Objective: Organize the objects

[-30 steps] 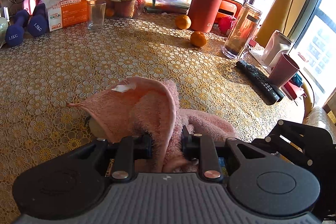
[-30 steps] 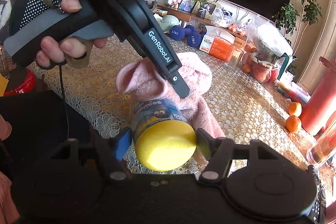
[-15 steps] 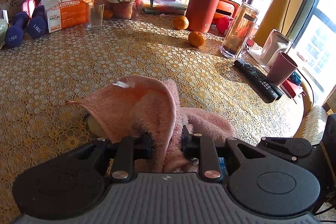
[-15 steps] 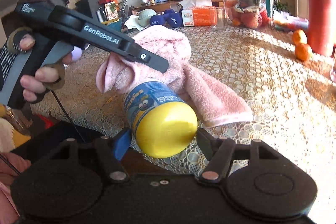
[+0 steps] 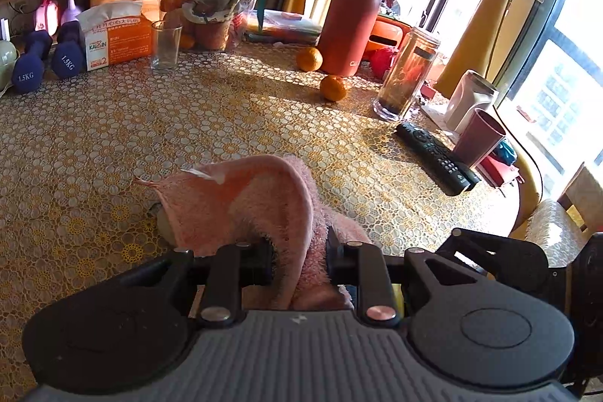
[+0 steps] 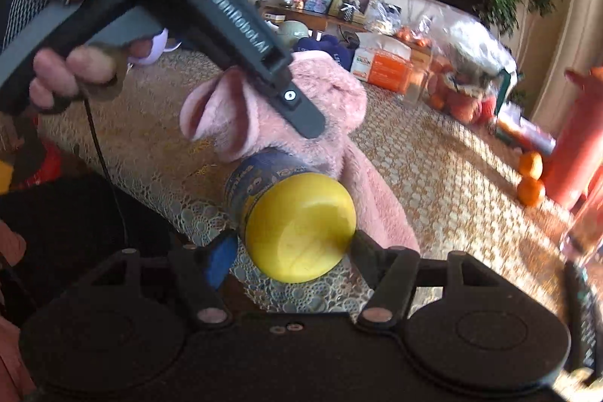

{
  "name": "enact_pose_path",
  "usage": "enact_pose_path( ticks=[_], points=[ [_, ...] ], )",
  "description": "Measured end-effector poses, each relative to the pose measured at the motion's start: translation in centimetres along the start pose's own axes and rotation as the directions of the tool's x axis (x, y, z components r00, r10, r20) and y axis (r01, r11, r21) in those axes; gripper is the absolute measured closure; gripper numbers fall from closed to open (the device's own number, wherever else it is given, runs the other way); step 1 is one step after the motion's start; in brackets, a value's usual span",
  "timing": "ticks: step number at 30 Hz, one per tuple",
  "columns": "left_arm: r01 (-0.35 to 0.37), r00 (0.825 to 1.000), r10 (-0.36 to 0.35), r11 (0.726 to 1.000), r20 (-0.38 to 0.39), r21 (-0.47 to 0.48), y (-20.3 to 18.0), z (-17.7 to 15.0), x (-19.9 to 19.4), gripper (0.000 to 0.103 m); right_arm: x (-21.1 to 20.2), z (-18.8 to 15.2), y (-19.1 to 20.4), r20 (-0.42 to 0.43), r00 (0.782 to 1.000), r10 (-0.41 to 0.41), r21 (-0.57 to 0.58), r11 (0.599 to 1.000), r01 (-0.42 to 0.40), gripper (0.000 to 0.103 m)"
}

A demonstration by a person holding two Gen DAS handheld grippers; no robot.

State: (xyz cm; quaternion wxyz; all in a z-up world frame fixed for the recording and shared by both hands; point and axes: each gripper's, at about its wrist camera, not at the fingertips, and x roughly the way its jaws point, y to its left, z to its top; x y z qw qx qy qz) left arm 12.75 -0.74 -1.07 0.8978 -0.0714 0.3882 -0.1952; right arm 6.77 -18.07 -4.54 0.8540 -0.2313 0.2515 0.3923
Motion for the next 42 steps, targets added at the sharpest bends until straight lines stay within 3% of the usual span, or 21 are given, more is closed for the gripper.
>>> enact_pose_path(
  ticks=[7, 10, 14, 16, 26, 37, 42],
  points=[
    [0.097, 0.995, -0.098, 0.992, 0.000, 0.074, -3.5, -0.1, -1.0, 0.080, 0.6, 1.8, 1.6, -0.002, 1.000, -0.025, -0.198, 0.980, 0.024, 0.038],
    [0.088, 0.996, -0.088, 0.993, -0.003, 0.083, -3.5, -0.4, -0.5, 0.080, 0.6, 2.2, 2.0, -0.006, 1.000, -0.024, -0.223, 0.975, 0.022, 0.038],
    [0.083, 0.997, -0.083, 0.996, -0.007, 0.026, -2.0, -0.1, 0.0, 0.080, 0.6, 2.3, 2.0, -0.010, 1.000, -0.022, -0.232, 0.973, 0.019, 0.038],
    [0.094, 0.996, -0.094, 0.996, -0.002, -0.006, -1.2, 0.0, 0.1, 0.080, 0.6, 2.4, 1.9, -0.008, 1.000, -0.018, -0.225, 0.974, 0.015, 0.038],
    [-0.019, 0.999, 0.017, 0.997, -0.029, -0.069, 2.5, 0.1, 1.5, 0.080, 0.6, 2.4, 2.0, 0.006, 1.000, -0.007, -0.216, 0.976, 0.009, 0.038],
    [-0.092, 0.995, 0.086, 0.990, -0.055, -0.111, 5.2, -1.1, 2.7, 0.080, 0.5, 1.8, 1.5, 0.004, 1.000, -0.007, -0.190, 0.982, 0.007, 0.038],
    [-0.107, 0.993, 0.100, 0.987, -0.066, -0.122, 5.6, -1.6, 3.0, 0.080, 0.2, 1.7, -0.1, 0.010, 0.999, 0.051, -0.040, 0.998, -0.051, 0.040]
  ],
)
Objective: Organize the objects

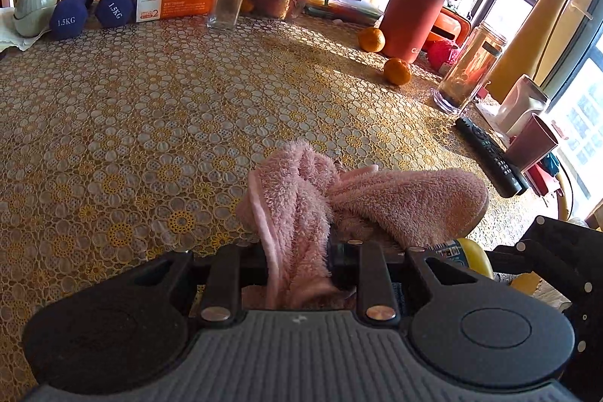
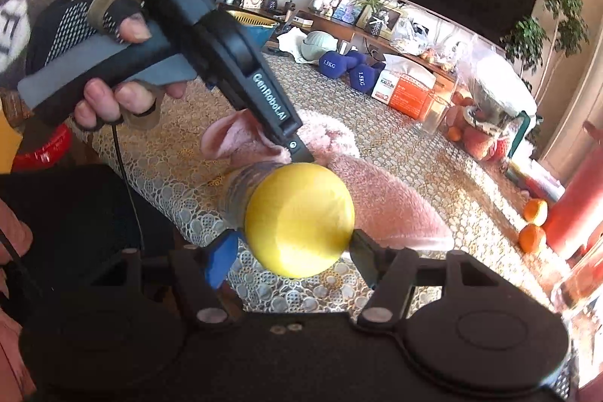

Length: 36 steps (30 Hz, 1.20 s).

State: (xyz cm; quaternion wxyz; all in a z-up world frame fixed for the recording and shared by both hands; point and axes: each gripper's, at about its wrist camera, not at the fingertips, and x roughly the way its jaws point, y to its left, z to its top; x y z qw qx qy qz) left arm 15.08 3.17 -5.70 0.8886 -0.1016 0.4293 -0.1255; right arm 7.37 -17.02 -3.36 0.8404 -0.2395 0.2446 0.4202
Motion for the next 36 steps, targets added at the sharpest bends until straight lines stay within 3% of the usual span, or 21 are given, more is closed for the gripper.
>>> enact_pose_path(
  ticks=[3, 7, 12, 20, 23, 26, 32, 36],
  points=[
    [-0.005, 1.000, 0.005, 1.000, -0.002, -0.011, 0.2, -0.3, 0.0, 0.080, -0.4, -0.3, -1.6, 0.023, 0.998, 0.050, 0.148, 0.988, -0.053, 0.041],
    [-0.008, 1.000, 0.008, 1.000, -0.001, -0.021, 0.2, -0.7, -0.1, 0.080, -0.9, -0.8, -3.5, 0.074, 0.991, 0.109, 0.331, 0.935, -0.127, 0.041],
    [-0.028, 1.000, 0.028, 1.000, 0.002, 0.001, -0.5, -1.3, -0.2, 0.080, -1.2, -1.0, -5.0, 0.125, 0.983, 0.134, 0.459, 0.871, -0.177, 0.037],
    [-0.031, 0.999, 0.031, 0.999, 0.018, 0.015, -0.8, -1.2, -1.2, 0.080, -1.5, -0.9, -4.1, 0.128, 0.987, 0.098, 0.431, 0.891, -0.145, 0.039],
    [0.031, 0.999, -0.032, 0.999, 0.035, 0.029, -1.7, -0.5, -2.9, 0.080, -1.7, -0.7, -3.4, 0.122, 0.988, 0.089, 0.384, 0.914, -0.130, 0.039],
    [0.100, 0.993, -0.107, 0.989, 0.059, 0.108, -4.3, -0.4, -4.8, 0.080, -1.6, -0.3, -2.8, 0.121, 0.990, 0.079, 0.337, 0.934, -0.116, 0.039],
    [0.174, 0.976, -0.196, 0.962, 0.091, 0.208, -8.4, -0.5, -7.0, 0.080, -1.5, 0.4, -2.1, 0.117, 0.991, 0.071, 0.275, 0.956, -0.101, 0.039],
    [0.173, 0.978, -0.196, 0.955, 0.073, 0.241, -9.1, -0.6, -6.3, 0.080, -1.4, 0.7, -1.8, 0.115, 0.991, 0.068, 0.250, 0.964, -0.096, 0.039]
  ],
)
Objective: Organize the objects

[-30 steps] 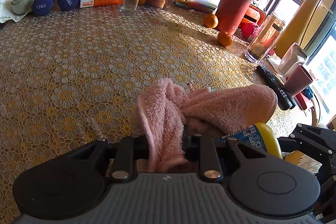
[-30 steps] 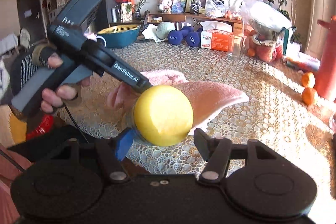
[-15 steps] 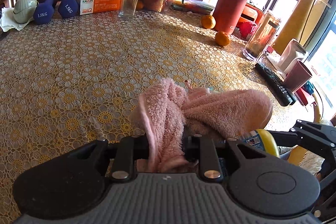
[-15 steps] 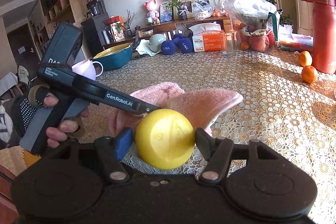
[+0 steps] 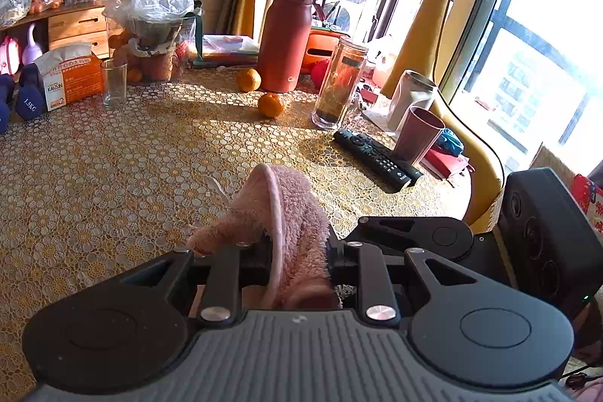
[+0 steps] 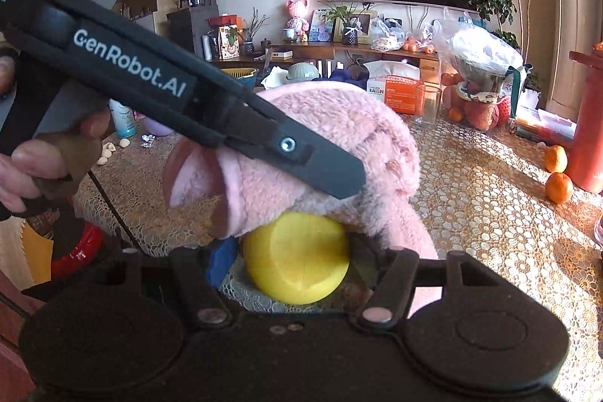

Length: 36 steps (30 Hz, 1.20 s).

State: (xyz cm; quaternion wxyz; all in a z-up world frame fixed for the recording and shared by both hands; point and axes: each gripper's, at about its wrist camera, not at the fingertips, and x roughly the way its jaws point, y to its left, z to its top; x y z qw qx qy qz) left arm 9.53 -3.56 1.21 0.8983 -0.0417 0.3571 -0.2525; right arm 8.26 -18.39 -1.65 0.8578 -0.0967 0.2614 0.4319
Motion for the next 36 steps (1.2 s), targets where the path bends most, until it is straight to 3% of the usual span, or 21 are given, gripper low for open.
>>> enact_pose_path(
  ticks=[3, 11, 20, 28, 36],
  points=[
    [-0.018, 1.000, 0.018, 1.000, -0.005, -0.023, 0.9, -0.3, 0.6, 0.080, 0.3, 0.3, 0.4, 0.002, 1.000, -0.006, -0.036, 0.999, 0.006, 0.039],
    [-0.008, 1.000, 0.011, 0.978, 0.012, -0.208, 6.2, 0.4, 0.2, 0.080, 1.8, 1.8, 1.0, 0.003, 1.000, -0.002, -0.104, 0.995, 0.002, 0.039],
    [0.005, 1.000, -0.013, 0.906, -0.016, -0.424, 12.0, -1.5, 1.5, 0.080, 2.3, 2.1, 1.3, 0.002, 1.000, -0.010, -0.120, 0.993, 0.011, 0.039],
    [0.024, 0.999, -0.041, 0.872, -0.025, -0.489, 14.0, -3.7, 2.4, 0.080, 2.4, 2.2, 1.3, -0.006, 1.000, -0.019, -0.119, 0.993, 0.018, 0.039],
    [-0.002, 0.999, -0.020, 0.878, -0.041, -0.478, 14.5, -4.9, 2.8, 0.080, 2.1, 1.9, 1.3, -0.003, 1.000, -0.030, -0.107, 0.994, 0.030, 0.039]
  ],
)
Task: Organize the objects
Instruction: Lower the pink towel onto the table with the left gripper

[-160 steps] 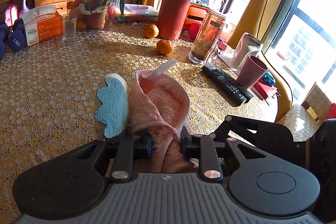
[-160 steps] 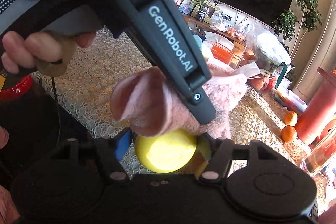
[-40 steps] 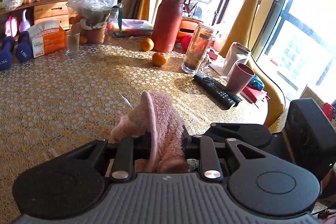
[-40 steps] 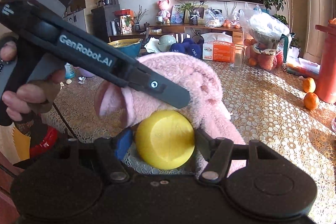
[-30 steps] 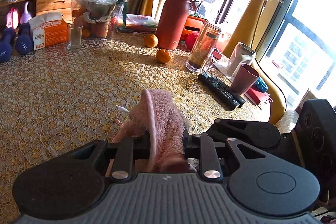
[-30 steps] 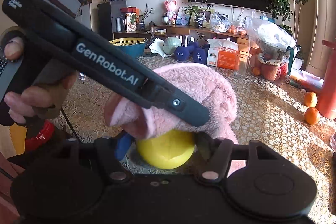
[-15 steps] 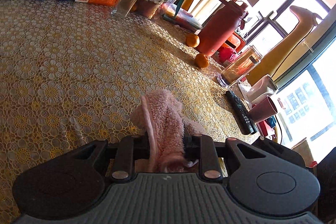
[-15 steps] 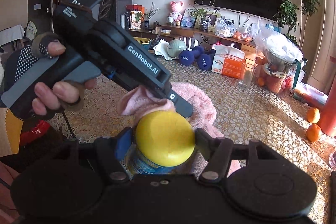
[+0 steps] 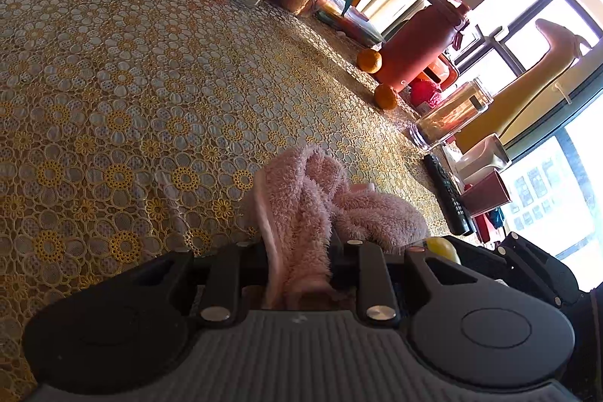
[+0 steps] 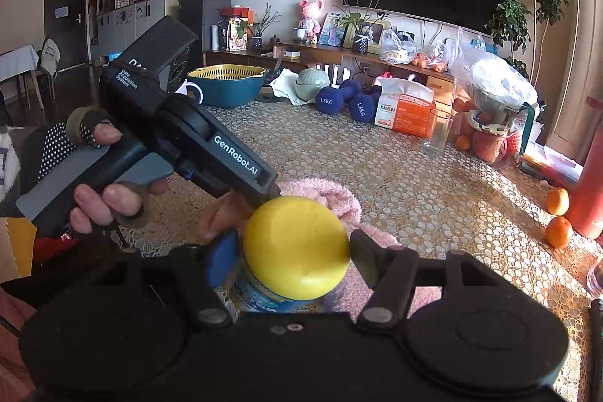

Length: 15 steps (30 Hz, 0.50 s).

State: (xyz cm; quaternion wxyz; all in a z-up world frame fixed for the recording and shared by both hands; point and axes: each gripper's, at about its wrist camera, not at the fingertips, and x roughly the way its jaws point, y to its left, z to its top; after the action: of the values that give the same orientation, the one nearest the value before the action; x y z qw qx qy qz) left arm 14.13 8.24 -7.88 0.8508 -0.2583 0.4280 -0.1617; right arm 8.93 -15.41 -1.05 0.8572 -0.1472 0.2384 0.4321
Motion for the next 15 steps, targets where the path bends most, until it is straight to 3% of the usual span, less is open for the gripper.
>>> enact_pose_path(
  ticks=[10, 15],
  points=[
    [-0.126, 0.992, 0.125, 0.988, 0.019, 0.085, 0.7, -1.0, 0.2, 0.080, 0.0, 0.1, 0.4, -0.006, 1.000, -0.024, 0.007, 1.000, 0.024, 0.039],
    [-0.215, 0.976, 0.207, 0.952, 0.061, 0.216, -0.4, -1.8, 0.2, 0.080, 0.1, 0.1, 0.7, -0.004, 0.999, -0.038, 0.009, 0.999, 0.038, 0.039]
  ],
)
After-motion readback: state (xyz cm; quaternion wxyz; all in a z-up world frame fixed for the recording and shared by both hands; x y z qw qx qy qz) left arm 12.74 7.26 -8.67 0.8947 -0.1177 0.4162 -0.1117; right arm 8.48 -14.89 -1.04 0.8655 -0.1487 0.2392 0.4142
